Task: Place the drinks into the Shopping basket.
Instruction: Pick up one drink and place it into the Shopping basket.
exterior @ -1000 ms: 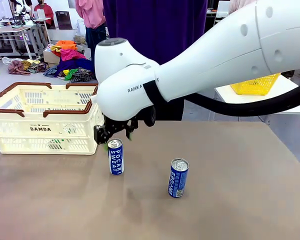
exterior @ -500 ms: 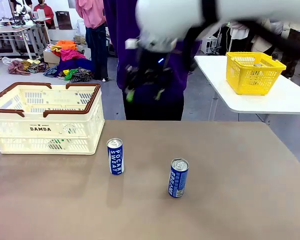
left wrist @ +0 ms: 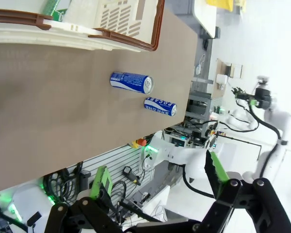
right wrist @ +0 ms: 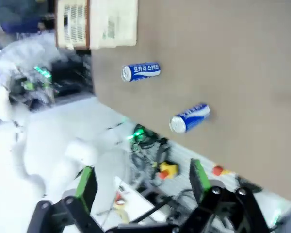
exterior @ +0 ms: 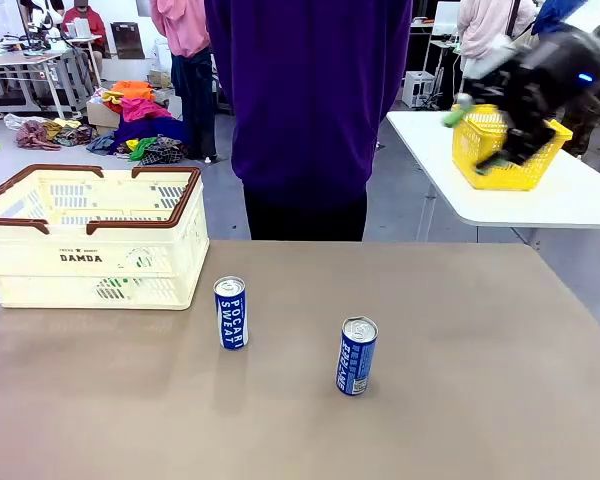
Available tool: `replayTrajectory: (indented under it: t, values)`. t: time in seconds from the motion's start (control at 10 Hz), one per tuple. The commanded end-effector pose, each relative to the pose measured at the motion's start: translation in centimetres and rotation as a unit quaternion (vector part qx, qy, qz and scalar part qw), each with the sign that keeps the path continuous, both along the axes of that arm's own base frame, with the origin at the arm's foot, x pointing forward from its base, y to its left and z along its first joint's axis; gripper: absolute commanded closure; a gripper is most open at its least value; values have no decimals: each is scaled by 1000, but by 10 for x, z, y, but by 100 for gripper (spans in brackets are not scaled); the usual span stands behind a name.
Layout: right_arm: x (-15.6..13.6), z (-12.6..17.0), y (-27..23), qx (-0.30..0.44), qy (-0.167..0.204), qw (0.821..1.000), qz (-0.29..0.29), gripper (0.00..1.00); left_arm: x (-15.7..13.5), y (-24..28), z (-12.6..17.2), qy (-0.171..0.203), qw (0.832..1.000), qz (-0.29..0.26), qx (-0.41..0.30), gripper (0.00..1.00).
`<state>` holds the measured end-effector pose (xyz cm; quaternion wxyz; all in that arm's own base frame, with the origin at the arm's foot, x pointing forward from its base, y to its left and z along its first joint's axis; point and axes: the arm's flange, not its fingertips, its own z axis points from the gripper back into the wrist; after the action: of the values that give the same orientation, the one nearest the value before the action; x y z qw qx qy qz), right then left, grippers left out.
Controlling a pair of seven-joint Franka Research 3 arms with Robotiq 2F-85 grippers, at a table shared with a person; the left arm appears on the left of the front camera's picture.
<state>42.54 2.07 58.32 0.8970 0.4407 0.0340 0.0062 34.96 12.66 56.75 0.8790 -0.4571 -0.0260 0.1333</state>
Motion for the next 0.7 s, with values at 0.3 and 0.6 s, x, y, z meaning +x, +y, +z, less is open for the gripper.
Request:
replayTrajectory:
  t: [0.3,0.6]
  values:
    - [-60,-116,-127,214,7,966,-141,0,-3,-1,0,3,1000,2,1,0]
    - [-64,-127,-143,199,36,968,-150,0,-3,-1,0,3,1000,2,1,0]
